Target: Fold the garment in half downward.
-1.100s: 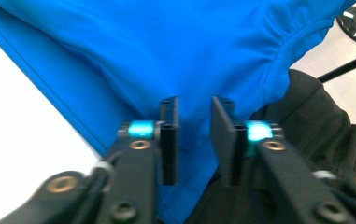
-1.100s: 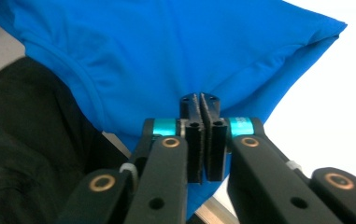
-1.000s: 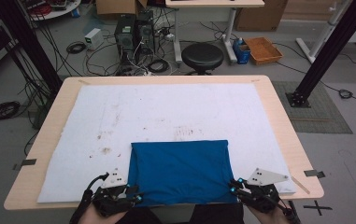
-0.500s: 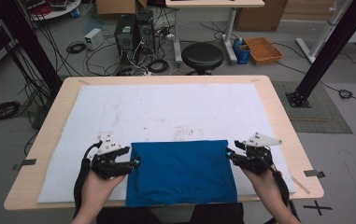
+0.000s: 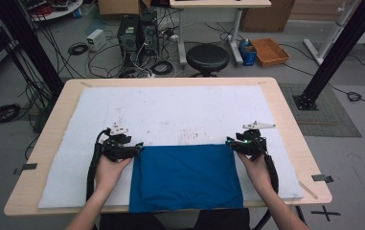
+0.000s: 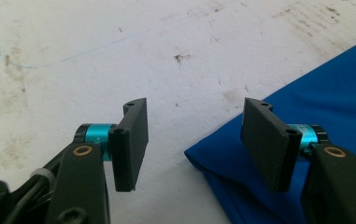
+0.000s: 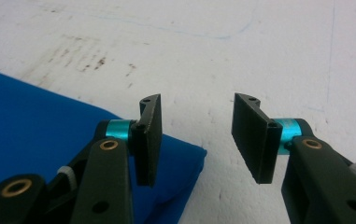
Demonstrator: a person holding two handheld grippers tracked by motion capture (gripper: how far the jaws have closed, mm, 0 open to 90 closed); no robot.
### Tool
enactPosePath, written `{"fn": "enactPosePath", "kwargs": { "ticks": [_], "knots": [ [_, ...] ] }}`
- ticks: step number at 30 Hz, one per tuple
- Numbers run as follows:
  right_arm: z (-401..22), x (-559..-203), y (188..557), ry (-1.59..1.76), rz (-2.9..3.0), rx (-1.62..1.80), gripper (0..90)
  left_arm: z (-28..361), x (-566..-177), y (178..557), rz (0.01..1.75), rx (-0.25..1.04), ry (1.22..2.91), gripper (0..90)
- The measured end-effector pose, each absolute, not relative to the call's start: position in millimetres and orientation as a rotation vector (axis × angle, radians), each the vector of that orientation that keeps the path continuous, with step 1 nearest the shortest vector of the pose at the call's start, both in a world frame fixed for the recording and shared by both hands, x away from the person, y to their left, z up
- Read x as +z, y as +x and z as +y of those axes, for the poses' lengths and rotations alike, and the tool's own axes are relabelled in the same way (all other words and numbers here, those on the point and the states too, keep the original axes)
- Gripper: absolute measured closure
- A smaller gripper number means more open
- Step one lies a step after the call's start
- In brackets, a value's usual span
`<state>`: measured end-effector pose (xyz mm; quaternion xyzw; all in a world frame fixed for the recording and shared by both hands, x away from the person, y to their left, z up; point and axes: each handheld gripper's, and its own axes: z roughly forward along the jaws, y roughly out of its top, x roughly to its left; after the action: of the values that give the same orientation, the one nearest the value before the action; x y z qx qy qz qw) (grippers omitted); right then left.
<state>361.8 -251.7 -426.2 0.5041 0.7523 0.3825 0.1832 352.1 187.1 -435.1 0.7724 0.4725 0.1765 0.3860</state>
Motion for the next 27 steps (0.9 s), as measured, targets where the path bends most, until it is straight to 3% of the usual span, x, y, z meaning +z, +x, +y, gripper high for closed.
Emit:
{"fn": "enactPosePath", "kwargs": {
  "ticks": [8, 12, 13, 16, 20, 27],
  "knots": [
    [-249, -441, 365, 1.455, 2.194, 1.021, 65.8, 182, -444, 353, 1.195, 0.392, 2.018, 58.5],
    [-248, -445, 365, 1.44, 2.207, 1.005, 71.7, 181, -446, 350, 1.183, 0.44, 2.026, 64.4],
    [-249, -445, 365, 1.431, 2.214, 1.011, 79.3, 180, -446, 349, 1.181, 0.459, 2.026, 66.4],
    [-248, -445, 362, 1.4, 2.222, 1.003, 85.3, 179, -446, 347, 1.158, 0.453, 2.032, 74.4],
    [-248, -444, 360, 1.369, 2.217, 0.999, 86.8, 178, -446, 344, 1.141, 0.461, 2.032, 83.4],
    [-256, -436, 365, 1.368, 2.18, 1.048, 87.1, 180, -445, 352, 1.129, 0.458, 2.022, 85.2]
  ]
}}
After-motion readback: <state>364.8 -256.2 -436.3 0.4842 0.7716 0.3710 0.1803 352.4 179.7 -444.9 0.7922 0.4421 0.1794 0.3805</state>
